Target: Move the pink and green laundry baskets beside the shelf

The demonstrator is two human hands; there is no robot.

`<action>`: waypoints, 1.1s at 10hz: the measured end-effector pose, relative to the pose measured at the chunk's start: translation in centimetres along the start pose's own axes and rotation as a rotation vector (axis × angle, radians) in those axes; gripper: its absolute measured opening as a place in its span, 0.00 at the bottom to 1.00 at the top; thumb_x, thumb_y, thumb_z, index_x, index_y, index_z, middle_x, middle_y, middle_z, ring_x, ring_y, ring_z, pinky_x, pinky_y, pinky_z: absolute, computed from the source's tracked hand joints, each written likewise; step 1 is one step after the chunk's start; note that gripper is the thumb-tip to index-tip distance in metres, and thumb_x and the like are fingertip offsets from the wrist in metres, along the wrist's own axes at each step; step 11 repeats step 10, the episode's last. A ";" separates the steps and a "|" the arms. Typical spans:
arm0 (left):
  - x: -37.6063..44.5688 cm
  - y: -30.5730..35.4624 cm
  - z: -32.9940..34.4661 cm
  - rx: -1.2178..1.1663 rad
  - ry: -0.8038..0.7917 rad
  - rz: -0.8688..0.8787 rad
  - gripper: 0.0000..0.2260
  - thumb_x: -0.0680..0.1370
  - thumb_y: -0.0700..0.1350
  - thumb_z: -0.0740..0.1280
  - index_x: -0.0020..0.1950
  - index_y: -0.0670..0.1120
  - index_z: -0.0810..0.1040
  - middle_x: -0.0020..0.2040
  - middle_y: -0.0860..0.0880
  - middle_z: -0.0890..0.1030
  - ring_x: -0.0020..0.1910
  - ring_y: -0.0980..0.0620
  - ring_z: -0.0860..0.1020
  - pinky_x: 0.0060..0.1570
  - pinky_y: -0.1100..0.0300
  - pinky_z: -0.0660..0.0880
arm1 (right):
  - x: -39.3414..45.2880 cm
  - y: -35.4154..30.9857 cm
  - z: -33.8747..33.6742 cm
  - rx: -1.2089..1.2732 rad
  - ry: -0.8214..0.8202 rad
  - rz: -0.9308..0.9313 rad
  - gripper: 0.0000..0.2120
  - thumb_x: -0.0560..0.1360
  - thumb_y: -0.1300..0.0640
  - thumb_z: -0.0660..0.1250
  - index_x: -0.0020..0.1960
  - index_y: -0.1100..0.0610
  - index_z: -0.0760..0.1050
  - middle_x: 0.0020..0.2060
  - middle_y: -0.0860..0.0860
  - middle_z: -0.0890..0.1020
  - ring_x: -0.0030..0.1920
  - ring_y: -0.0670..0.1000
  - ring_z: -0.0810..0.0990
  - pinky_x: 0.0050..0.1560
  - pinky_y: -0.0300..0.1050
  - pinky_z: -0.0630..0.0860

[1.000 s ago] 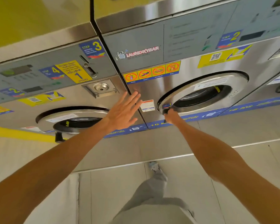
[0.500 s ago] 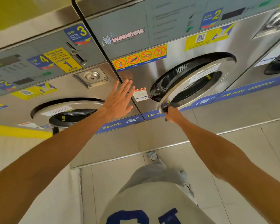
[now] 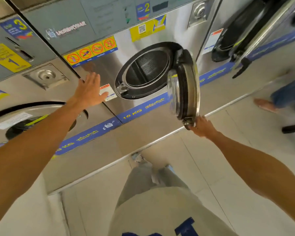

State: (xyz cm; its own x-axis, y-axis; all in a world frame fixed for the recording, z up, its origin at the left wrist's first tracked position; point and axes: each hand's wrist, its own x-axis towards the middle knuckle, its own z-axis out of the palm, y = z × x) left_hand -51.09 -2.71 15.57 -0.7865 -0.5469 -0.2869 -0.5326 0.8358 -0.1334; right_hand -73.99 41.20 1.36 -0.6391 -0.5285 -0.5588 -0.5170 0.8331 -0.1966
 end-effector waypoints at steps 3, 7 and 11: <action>-2.4 7.2 2.3 -0.099 -0.034 0.120 0.38 0.80 0.60 0.59 0.80 0.39 0.49 0.81 0.39 0.51 0.80 0.39 0.50 0.77 0.39 0.51 | -1.8 8.6 -3.9 0.232 0.239 0.249 0.29 0.81 0.45 0.50 0.73 0.65 0.60 0.72 0.64 0.64 0.73 0.64 0.62 0.71 0.63 0.61; -6.6 8.0 4.0 -0.062 -0.047 0.113 0.39 0.78 0.66 0.57 0.78 0.38 0.56 0.79 0.38 0.59 0.77 0.38 0.58 0.72 0.42 0.59 | 2.5 12.6 -5.5 0.230 0.179 0.381 0.44 0.73 0.32 0.46 0.77 0.62 0.54 0.72 0.64 0.64 0.72 0.67 0.63 0.71 0.64 0.62; -10.3 7.1 5.0 -0.140 -0.010 0.050 0.37 0.74 0.68 0.52 0.69 0.40 0.66 0.71 0.42 0.69 0.68 0.39 0.67 0.65 0.43 0.66 | -1.6 4.7 -5.3 0.301 0.238 0.431 0.44 0.72 0.33 0.50 0.75 0.65 0.59 0.72 0.67 0.66 0.72 0.68 0.65 0.71 0.64 0.62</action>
